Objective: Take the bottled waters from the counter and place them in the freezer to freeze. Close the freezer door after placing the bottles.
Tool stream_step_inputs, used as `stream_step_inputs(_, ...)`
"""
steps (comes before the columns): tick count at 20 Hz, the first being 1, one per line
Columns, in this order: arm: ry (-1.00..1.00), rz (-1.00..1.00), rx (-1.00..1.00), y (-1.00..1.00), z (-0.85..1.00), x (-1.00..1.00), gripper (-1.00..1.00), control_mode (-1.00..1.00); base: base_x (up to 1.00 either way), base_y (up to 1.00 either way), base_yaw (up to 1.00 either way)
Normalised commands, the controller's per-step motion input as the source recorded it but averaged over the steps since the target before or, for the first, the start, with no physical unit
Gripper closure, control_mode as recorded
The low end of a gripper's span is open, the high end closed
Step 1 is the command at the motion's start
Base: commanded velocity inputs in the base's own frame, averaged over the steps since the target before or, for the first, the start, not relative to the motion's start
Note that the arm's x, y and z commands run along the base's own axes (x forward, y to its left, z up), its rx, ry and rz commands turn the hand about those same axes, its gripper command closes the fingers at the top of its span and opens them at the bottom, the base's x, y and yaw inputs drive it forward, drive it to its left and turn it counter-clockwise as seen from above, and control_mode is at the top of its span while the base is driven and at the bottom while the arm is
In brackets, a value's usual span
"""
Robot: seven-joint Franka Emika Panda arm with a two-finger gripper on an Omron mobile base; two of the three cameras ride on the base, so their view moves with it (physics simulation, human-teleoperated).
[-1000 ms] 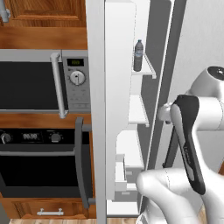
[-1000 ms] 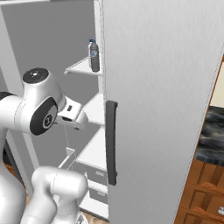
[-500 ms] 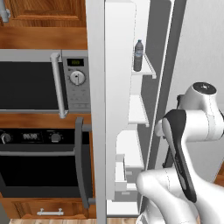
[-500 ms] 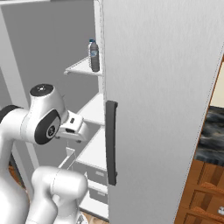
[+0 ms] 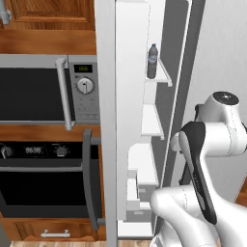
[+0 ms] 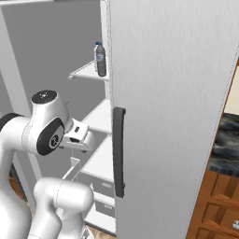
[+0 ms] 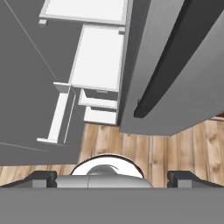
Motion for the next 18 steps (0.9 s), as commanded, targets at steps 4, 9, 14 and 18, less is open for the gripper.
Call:
stream_step_inputs(4, 0.00, 0.00, 0.00, 0.00, 0.00, 0.00, -1.00, 1.00, -0.69, 0.13, 0.00)
stream_step_inputs(9, 0.00, 0.00, 0.00, 0.00, 0.00, 0.00, -1.00, 1.00, -0.76, 0.20, -0.04)
stream_step_inputs(14, 0.00, 0.00, 0.00, 0.00, 0.00, 0.00, -1.00, 1.00, -0.21, 0.31, -0.11)
stream_step_inputs(18, 0.00, 0.00, 0.00, 0.00, 0.00, 0.00, -1.00, 1.00, -0.11, 0.49, -0.20)
